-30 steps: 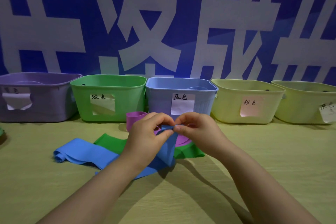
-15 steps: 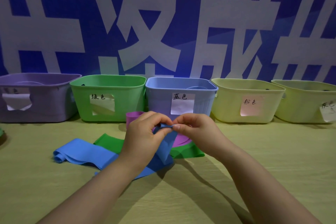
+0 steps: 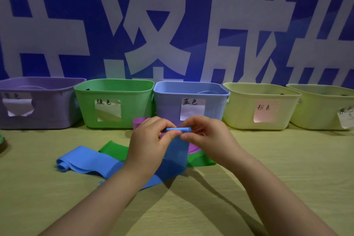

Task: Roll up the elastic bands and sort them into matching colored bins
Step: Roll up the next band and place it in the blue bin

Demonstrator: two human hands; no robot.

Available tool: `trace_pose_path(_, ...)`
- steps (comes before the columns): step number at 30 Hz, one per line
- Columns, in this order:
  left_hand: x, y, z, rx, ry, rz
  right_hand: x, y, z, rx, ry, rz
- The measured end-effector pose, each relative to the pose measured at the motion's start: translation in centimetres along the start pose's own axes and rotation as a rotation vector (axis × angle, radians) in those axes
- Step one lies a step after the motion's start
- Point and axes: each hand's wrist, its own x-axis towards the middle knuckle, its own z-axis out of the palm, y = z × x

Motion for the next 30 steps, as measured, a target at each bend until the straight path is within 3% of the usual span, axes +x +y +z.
trace_pose_path(14, -0.09, -0.01, 0.26, -0.015, -0.112, 0.046, 0.01, -0.02, -0.73, -0.201, -0.056, -0.037)
trace_pose_path(21, -0.12, -0.12, 0.29, 0.016, -0.109, 0.042, -0.13, -0.08, -0.67, -0.126, -0.089, 0.008)
trace_pose_path(30, 0.1, -0.3, 0.28, 0.061, -0.106, 0.058, -0.02, 0.4, -0.08, -0.067, 0.035, -0.001)
